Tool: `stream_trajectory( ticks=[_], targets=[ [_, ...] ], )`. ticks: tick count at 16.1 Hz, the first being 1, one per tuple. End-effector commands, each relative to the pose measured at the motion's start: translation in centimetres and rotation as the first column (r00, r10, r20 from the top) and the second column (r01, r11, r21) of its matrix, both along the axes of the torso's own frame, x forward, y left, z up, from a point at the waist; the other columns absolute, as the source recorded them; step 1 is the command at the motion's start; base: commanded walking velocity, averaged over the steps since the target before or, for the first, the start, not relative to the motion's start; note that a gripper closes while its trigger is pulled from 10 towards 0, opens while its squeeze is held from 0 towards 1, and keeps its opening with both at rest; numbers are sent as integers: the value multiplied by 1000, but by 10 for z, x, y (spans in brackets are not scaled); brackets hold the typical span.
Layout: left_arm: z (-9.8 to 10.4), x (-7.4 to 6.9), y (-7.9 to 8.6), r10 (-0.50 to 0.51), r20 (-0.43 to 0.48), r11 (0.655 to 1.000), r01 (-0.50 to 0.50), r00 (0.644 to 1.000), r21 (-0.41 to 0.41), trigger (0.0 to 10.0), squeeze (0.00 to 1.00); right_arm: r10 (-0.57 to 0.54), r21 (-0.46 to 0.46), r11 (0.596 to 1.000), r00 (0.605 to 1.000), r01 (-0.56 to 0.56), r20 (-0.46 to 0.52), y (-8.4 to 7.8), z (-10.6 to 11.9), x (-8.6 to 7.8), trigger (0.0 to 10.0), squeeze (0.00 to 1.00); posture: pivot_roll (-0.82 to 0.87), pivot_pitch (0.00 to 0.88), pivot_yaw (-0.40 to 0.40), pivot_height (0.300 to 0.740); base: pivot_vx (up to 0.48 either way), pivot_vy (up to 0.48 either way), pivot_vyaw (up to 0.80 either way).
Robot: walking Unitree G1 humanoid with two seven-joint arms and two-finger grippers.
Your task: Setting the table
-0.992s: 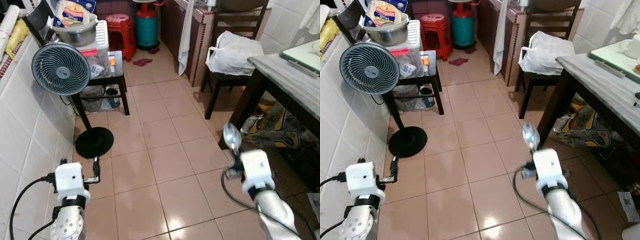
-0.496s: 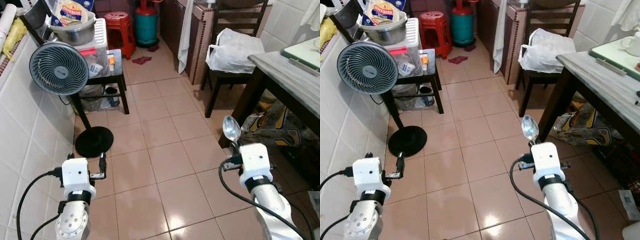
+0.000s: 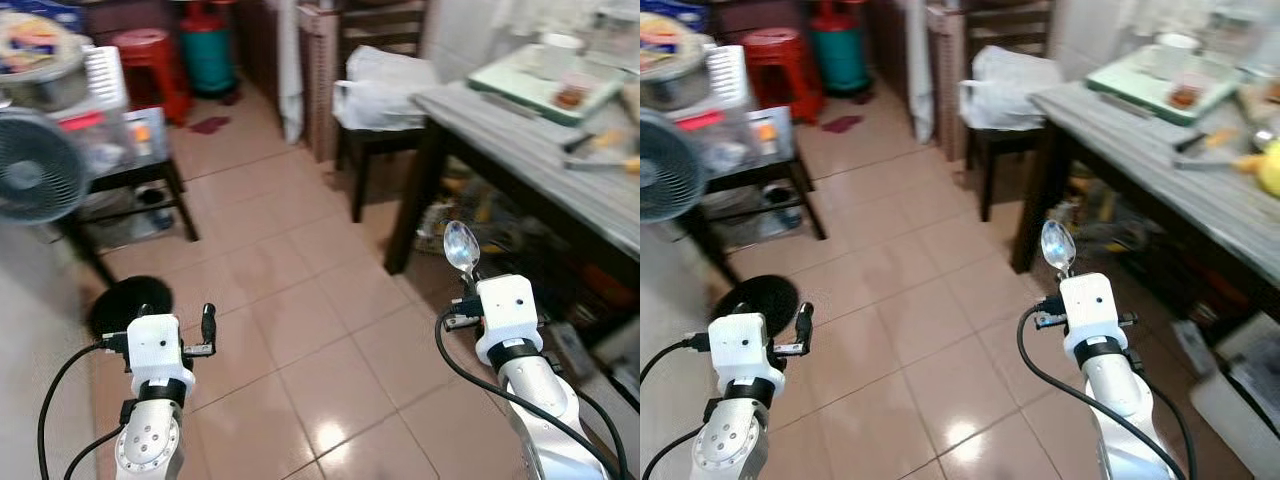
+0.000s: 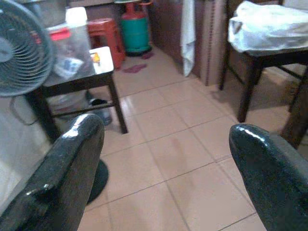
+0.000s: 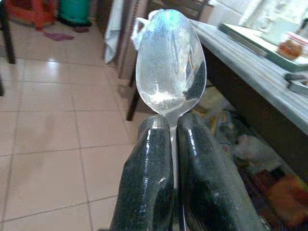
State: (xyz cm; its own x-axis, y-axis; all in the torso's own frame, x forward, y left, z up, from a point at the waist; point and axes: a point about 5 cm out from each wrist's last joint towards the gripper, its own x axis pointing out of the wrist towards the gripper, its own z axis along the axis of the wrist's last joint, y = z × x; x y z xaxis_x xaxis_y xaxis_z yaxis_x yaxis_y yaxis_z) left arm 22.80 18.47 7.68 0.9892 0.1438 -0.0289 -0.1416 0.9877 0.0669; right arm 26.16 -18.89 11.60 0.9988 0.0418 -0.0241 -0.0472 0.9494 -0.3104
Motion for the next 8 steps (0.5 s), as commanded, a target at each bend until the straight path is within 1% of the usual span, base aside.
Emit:
stream_trajectory(
  ticks=[1,8],
  targets=[
    [0,1,0,1,-5,1000,-1,1000,-4,10000,0,2,-2,1000,1000,-2,-2,2,1,2,10000,0,-155,80,18,740,0,0,-781],
    [2,4,-2,-11,5,1000,11,1000,-8,10000,0,16,-5,1000,1000,-16,4,4,3,4,10000,0,-156,77,15,740,0,0,-781]
  ],
)
